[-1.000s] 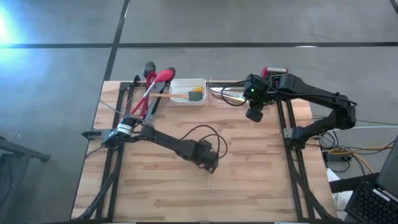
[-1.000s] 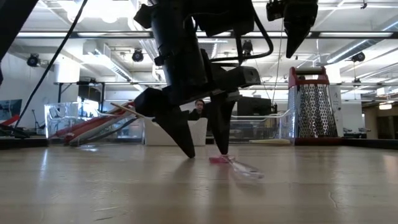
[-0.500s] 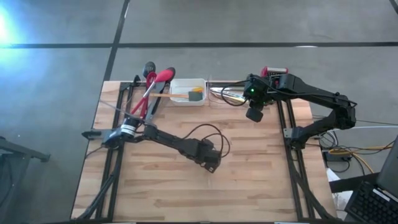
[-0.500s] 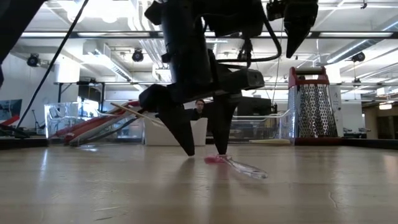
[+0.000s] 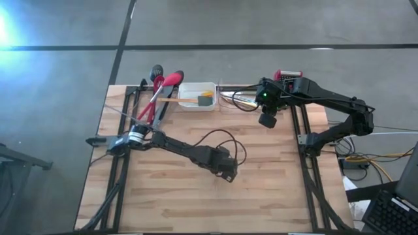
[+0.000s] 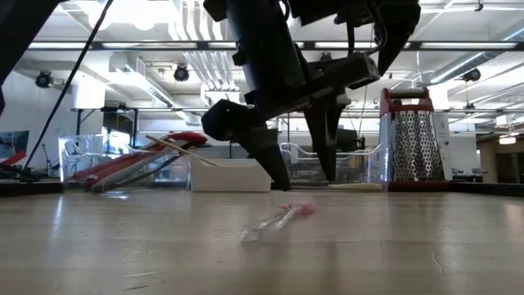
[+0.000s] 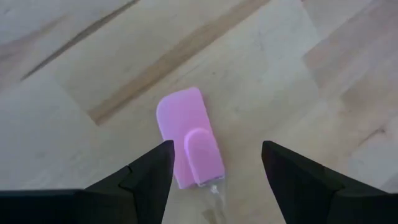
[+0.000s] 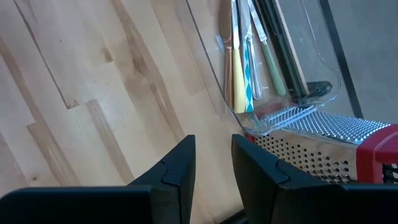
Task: Pick & Place Kitchen Items
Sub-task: Put the pink spatula into the white bin
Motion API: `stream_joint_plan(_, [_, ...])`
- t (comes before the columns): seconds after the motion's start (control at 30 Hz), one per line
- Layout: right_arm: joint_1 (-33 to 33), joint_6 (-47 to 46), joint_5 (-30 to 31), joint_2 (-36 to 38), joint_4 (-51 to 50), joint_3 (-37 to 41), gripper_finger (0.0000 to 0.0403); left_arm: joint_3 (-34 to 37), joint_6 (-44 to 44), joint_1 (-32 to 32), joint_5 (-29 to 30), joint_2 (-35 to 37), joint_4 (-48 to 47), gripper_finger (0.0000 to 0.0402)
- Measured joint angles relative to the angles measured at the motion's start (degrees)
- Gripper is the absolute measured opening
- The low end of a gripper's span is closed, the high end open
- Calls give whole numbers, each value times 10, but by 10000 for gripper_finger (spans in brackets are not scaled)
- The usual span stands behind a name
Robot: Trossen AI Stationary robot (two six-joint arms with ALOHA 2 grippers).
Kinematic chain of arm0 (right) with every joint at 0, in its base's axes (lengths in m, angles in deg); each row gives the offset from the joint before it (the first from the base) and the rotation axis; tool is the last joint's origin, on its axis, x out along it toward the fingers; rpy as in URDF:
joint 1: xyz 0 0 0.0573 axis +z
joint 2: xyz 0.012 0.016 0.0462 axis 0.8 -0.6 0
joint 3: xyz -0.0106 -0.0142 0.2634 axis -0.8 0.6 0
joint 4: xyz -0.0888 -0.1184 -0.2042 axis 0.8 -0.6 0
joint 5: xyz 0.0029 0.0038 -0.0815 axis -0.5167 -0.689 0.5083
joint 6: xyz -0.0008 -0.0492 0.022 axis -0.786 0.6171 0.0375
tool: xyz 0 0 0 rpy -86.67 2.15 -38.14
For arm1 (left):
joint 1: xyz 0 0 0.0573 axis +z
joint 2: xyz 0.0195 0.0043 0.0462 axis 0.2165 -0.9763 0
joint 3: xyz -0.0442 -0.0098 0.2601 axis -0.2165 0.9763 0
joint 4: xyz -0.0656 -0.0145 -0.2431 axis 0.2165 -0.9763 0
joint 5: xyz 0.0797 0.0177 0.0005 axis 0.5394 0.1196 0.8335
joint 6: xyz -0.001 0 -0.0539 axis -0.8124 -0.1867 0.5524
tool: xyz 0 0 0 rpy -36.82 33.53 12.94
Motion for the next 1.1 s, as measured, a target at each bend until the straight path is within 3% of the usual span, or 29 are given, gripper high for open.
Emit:
stream_joint_plan(0.47, [0, -1, 0, 0, 0, 0, 95, -3, -24, -6, -30, -69, -7, 243])
stream_joint_plan(0.8, [0, -2, 0, 0, 0, 1, 95, 12, -57, 0, 6, -106, -65, 240])
stream_joint_plan(0.93, [0, -2, 0, 0, 0, 1, 95, 13, -70, 1, -1, -111, -66, 208])
stream_joint_plan(1.1, [0, -2, 0, 1, 0, 1, 95, 14, -80, 3, 0, -107, -67, 117])
